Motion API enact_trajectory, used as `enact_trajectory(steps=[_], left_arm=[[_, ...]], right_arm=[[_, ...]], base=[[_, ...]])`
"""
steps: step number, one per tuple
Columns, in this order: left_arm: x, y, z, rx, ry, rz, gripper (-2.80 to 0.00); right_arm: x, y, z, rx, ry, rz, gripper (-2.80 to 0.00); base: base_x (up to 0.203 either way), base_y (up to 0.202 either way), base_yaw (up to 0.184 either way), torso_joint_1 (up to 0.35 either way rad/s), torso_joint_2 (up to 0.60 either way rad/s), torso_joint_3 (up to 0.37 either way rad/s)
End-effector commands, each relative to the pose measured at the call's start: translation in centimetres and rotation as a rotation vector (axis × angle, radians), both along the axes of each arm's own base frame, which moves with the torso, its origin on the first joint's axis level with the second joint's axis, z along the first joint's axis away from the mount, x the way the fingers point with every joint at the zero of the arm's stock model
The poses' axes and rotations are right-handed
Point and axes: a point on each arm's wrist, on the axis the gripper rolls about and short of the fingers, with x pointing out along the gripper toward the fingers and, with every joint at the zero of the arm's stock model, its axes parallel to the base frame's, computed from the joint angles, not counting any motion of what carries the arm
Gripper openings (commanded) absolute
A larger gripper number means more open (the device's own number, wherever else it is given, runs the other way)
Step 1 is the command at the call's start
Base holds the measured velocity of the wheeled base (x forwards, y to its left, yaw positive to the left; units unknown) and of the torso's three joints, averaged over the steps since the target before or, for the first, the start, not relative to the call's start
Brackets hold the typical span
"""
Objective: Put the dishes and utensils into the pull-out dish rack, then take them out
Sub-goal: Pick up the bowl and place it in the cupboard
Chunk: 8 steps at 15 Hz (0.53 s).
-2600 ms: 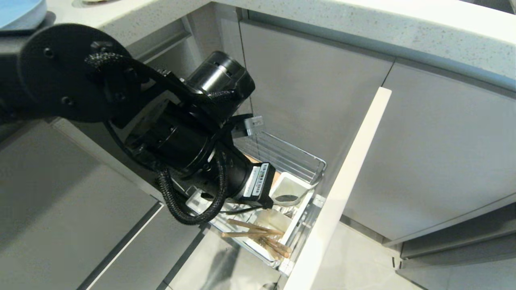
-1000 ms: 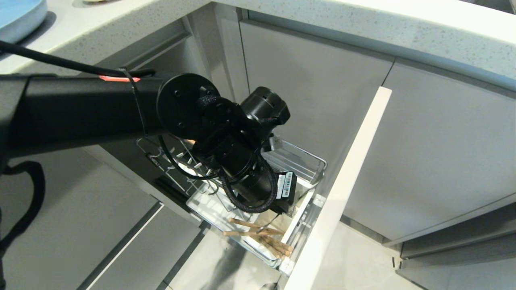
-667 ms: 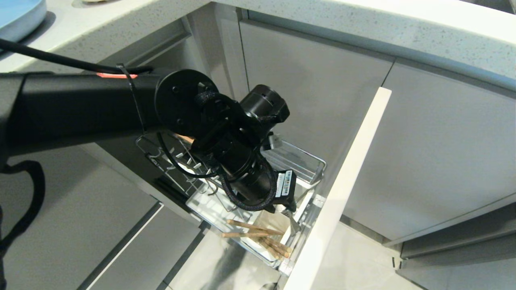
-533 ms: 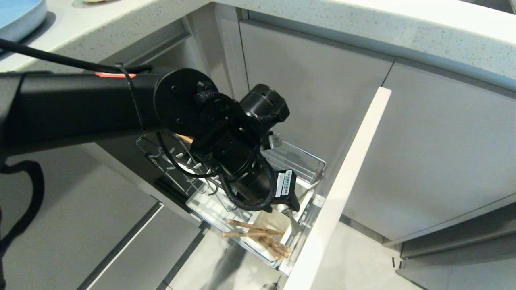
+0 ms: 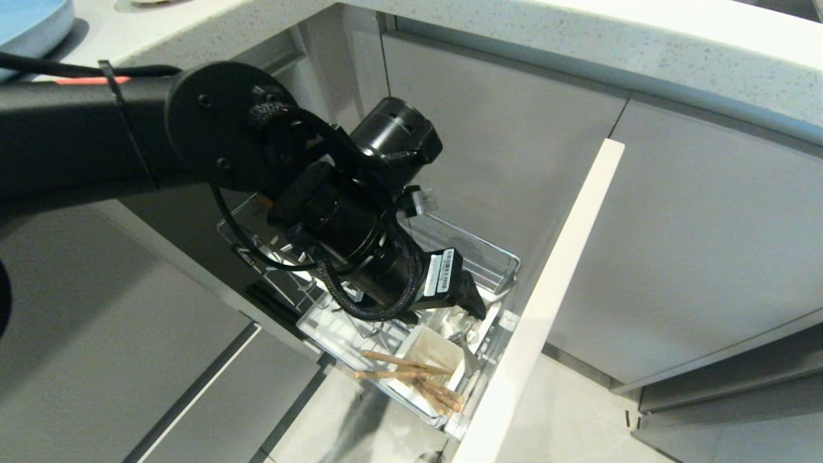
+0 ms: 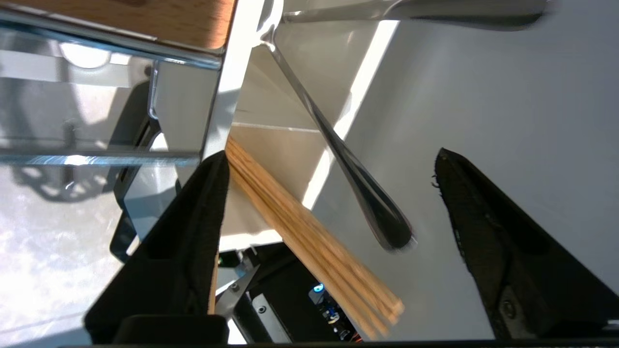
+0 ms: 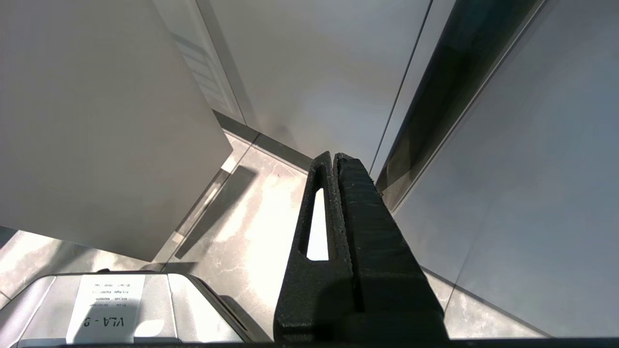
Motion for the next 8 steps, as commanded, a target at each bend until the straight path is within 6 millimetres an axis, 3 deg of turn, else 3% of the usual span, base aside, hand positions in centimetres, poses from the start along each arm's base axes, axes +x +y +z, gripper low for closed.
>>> enact_trajectory(steps=[1,8], left_arm=[[-1.3,1.5,2.3,-0.040,-0.048,0.024,-2.80],[-4.7,5.5,7.1,-0.108,-0.208,0.129,-2.80]], right_arm=[[0.0,0.0,0.0,0.001,-0.003,0.000,-2.80],[0.0,0.0,0.0,0.001,-0.003,0.000,-2.80]], base=[[0.000,0.000,0.000,0.000,0.00,0.000],[0.000,0.000,0.000,0.000,0.00,0.000]])
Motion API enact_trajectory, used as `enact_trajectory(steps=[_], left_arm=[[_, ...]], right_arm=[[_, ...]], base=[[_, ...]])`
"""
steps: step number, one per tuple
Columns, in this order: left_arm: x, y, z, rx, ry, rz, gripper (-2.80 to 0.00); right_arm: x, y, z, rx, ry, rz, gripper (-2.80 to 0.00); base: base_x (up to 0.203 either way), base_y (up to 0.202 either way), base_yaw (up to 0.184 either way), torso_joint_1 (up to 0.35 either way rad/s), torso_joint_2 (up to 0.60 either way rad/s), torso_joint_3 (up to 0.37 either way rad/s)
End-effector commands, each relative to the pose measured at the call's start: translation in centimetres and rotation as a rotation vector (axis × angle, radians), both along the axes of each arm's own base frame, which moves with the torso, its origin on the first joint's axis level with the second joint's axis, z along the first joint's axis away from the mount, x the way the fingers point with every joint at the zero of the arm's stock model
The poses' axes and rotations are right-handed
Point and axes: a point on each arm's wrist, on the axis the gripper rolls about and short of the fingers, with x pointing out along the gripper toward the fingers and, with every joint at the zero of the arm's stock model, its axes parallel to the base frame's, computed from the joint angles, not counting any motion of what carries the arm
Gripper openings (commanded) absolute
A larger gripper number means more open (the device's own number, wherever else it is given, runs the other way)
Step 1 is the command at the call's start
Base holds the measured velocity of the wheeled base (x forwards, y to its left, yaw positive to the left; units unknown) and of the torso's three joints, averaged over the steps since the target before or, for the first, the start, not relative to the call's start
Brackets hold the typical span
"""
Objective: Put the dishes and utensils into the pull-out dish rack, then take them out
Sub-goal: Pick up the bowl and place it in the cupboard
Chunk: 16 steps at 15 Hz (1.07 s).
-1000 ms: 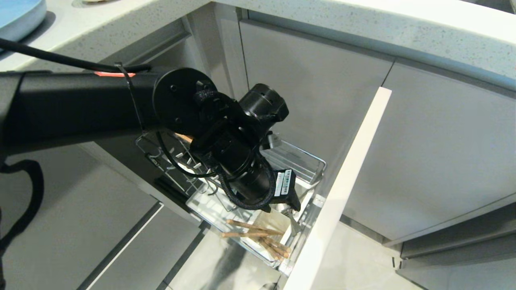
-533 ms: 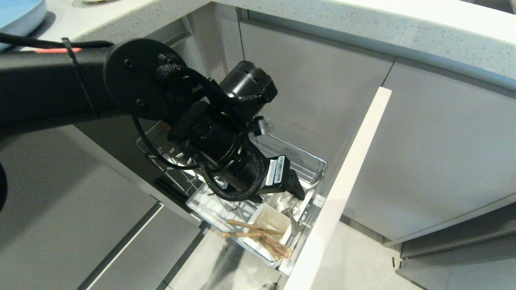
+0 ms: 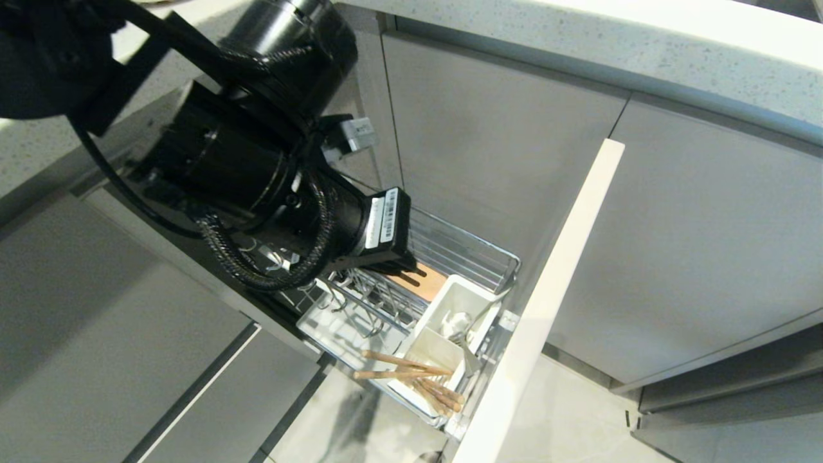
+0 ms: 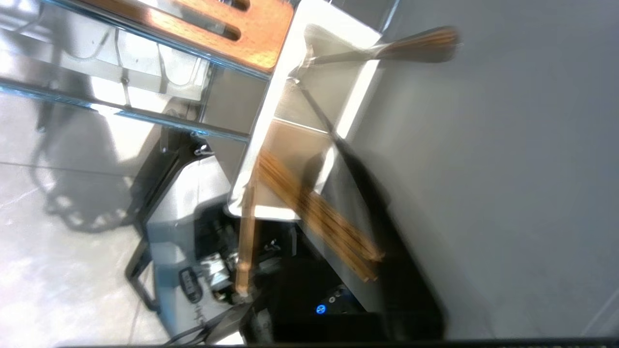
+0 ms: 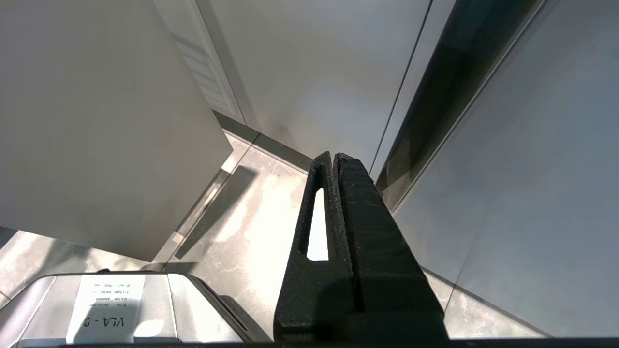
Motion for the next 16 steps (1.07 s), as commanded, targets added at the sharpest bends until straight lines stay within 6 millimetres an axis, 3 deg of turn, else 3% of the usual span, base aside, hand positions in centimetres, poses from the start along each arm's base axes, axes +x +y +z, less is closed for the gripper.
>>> enact_trajectory(steps=[1,7,10,13,16], left_arm=[[-1.8,2.2,2.4,-0.065,-0.059,0.030,-2.80],[-4.5,9.6,7.7,-0.218,-0.253,0.197,-2.80],[-5.6,13.1,10.3,-0.239,-0.493,0.256,-2.80],[-5.4,14.6,11.7,-0.260,-0.640,0.325,-2.80],[-8.9,16.1,12.6,-0.326,-0.694,0.301,-2.80]], right_arm=[[0.0,0.0,0.0,0.001,-0.003,0.000,-2.80],[0.0,0.0,0.0,0.000,-0.003,0.000,-2.80],[0.0,0.0,0.0,0.000,-0.003,0.000,-2.80],[0.0,0.0,0.0,0.000,-0.002,0.000,-2.80],[0.0,0.0,0.0,0.000,-0.003,0.000,-2.80]], base=[[0.000,0.000,0.000,0.000,0.00,0.000],[0.000,0.000,0.000,0.000,0.00,0.000],[0.000,0.000,0.000,0.000,0.00,0.000],[0.000,0.000,0.000,0.000,0.00,0.000],[0.000,0.000,0.000,0.000,0.00,0.000]])
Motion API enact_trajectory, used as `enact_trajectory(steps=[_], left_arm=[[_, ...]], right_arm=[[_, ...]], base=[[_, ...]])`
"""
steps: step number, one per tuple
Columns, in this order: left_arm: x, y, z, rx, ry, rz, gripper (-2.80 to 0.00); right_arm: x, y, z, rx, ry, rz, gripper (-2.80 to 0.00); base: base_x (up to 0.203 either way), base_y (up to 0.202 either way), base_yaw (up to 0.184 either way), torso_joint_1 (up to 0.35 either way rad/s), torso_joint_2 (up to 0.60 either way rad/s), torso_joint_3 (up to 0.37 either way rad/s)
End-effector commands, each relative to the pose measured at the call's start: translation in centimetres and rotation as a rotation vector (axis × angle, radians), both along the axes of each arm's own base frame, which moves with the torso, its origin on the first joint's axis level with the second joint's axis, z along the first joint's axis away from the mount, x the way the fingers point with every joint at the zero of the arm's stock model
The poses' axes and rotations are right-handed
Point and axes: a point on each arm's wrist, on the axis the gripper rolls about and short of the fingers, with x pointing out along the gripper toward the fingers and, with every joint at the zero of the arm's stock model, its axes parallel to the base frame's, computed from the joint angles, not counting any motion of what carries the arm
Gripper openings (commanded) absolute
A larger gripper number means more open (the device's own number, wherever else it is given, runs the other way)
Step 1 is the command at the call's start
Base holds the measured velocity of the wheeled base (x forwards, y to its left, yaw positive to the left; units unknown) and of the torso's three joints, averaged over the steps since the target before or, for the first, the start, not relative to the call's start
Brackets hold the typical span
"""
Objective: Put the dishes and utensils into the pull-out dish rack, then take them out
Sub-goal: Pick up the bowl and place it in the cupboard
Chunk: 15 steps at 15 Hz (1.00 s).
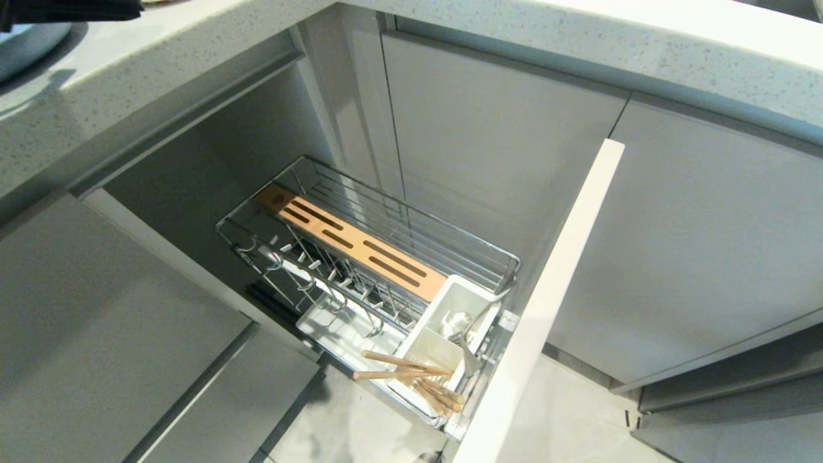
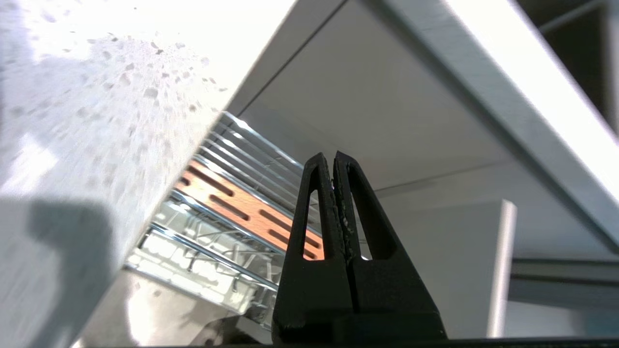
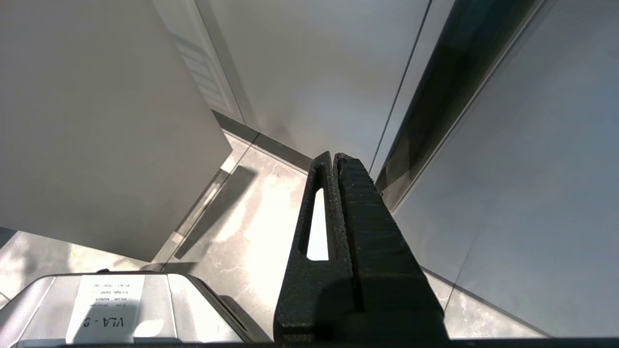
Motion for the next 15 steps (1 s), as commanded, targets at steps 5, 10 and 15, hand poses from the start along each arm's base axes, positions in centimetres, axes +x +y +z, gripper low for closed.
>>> enact_trajectory(steps=[5,10,15], left_arm=[[-5.4,2.7,2.9,0.064,-0.319,-0.035,-2.80],[-1.9,1.5,2.7,0.268,-0.410,0.073,-2.80],[4.5,-0.7,2.3,0.428,-0.392,0.214,0.00]], right_arm=[[0.0,0.0,0.0,0.000,-0.003,0.000,-2.80],[0.0,0.0,0.0,0.000,-0.003,0.000,-2.80],[0.0,0.0,0.0,0.001,-0.003,0.000,-2.80]], base=[[0.000,0.000,0.000,0.000,0.00,0.000],[0.000,0.000,0.000,0.000,0.00,0.000],[0.000,0.000,0.000,0.000,0.00,0.000]])
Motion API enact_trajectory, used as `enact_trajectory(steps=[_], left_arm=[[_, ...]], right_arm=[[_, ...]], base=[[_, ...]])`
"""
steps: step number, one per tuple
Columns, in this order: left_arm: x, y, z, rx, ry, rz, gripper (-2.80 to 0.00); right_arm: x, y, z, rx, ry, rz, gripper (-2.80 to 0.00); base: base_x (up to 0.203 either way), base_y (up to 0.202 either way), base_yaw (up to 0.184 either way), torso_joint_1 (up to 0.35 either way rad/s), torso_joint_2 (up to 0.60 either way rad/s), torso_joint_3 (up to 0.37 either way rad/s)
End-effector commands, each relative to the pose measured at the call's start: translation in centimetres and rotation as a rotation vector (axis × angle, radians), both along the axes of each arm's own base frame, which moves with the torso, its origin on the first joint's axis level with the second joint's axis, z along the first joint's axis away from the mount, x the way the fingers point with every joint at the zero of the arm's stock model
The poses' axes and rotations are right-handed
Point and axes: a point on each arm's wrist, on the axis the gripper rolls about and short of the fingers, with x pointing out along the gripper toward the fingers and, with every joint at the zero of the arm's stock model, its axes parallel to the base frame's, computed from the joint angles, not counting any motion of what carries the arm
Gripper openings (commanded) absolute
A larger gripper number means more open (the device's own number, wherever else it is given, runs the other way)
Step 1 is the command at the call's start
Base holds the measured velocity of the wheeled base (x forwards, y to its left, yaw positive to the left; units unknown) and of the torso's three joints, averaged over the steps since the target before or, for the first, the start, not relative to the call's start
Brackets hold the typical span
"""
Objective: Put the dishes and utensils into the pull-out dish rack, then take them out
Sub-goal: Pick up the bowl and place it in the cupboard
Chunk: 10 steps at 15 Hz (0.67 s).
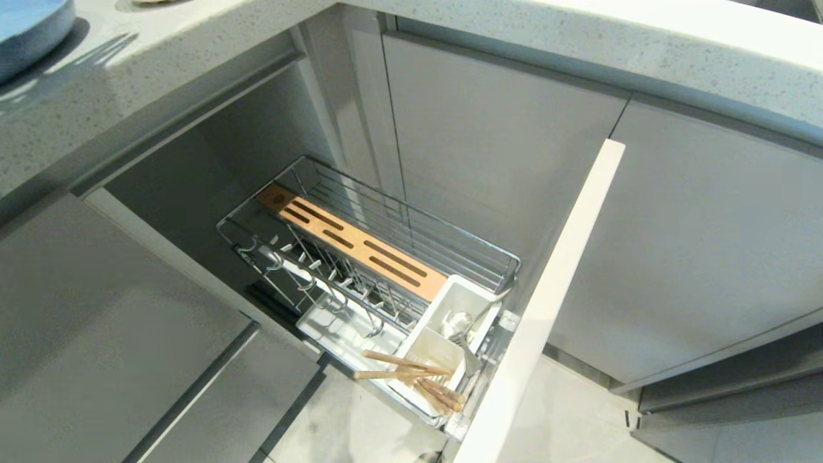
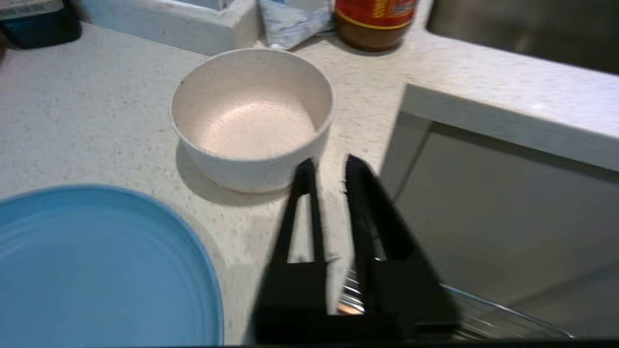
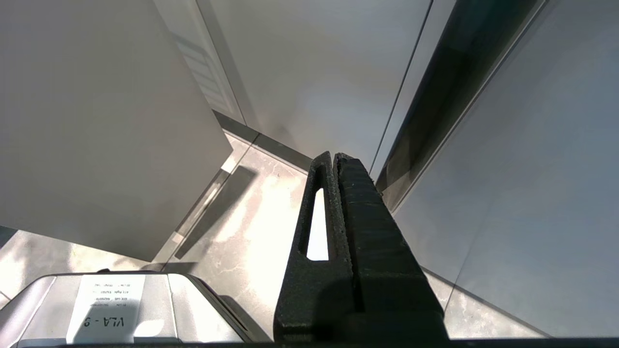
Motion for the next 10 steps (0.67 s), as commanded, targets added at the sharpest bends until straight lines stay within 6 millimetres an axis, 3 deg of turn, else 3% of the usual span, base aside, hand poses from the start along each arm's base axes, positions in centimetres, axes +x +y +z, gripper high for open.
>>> enact_trajectory(steps=[1,6,10], left_arm=[[3.5,-1.5,-0.8,0.050,0.020,0.028,0.00],[3.7,-1.8,-0.8,0.080,0.006,0.027,0.00],[5.2,-2.3,-0.6,0.085,-0.045,0.042,0.00]], right_arm=[[0.0,0.0,0.0,0.000,-0.001,0.000,-2.80],[0.0,0.0,0.0,0.001,-0.003,0.000,-2.80],[0.0,0.0,0.0,0.000,-0.003,0.000,-2.80]], base=[[0.000,0.000,0.000,0.000,0.00,0.000],[0.000,0.000,0.000,0.000,0.00,0.000],[0.000,0.000,0.000,0.000,0.00,0.000]])
